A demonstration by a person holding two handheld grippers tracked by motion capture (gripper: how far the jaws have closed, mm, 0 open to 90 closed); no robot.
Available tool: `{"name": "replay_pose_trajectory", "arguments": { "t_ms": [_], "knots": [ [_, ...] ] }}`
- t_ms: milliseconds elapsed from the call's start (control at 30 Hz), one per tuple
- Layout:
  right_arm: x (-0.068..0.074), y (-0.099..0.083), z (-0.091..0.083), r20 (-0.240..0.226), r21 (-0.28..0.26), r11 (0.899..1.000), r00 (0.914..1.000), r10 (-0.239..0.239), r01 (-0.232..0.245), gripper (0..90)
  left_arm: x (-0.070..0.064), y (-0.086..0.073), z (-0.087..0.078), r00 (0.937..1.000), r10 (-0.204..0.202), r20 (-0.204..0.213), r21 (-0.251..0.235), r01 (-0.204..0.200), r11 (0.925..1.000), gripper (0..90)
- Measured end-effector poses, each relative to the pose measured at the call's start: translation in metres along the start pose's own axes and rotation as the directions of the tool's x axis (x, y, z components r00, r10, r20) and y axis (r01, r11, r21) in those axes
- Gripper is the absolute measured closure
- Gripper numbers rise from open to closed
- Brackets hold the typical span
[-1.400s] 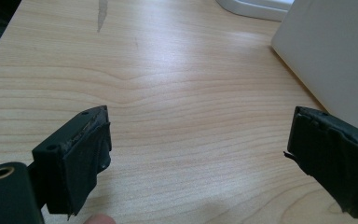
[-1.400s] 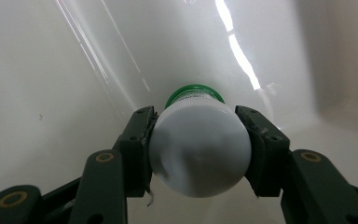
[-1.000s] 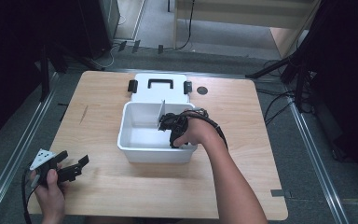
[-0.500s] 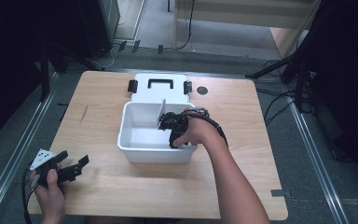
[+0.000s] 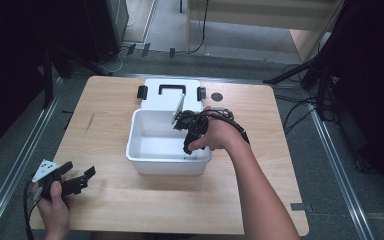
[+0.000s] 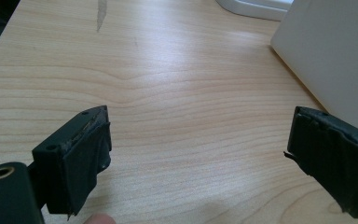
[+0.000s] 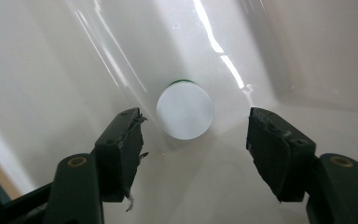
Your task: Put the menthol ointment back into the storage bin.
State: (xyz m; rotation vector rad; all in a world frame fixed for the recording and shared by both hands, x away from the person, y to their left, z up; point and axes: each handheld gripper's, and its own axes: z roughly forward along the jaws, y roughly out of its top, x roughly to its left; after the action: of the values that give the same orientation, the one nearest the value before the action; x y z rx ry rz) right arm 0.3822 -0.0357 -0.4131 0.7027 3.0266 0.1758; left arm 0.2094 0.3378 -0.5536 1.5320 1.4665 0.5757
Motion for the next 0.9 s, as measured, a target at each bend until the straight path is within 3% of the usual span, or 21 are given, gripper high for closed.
{"name": "replay_pose_trajectory", "arguments": {
  "t_ms": [300,567,900],
  "knots": [
    [0.001,-0.01,-0.029,0.007,-0.033,0.999,0.9994,0.035,-0.034,23.9,0.0,0.0,0.0,1.0,0.003,-0.002,0.003,-0.003,1.0,6.8],
    [0.002,-0.024,-0.05,0.027,-0.079,0.996,0.9983,0.052,-0.05,19.2,0.0,0.0,0.0,1.0,-0.002,0.002,0.0,0.002,1.0,6.8],
    [-0.005,-0.061,-0.071,0.065,-0.1,0.991,0.9932,0.097,-0.09,17.8,0.0,0.0,0.0,1.0,0.002,-0.003,0.002,-0.002,1.0,6.8]
  ]
}}
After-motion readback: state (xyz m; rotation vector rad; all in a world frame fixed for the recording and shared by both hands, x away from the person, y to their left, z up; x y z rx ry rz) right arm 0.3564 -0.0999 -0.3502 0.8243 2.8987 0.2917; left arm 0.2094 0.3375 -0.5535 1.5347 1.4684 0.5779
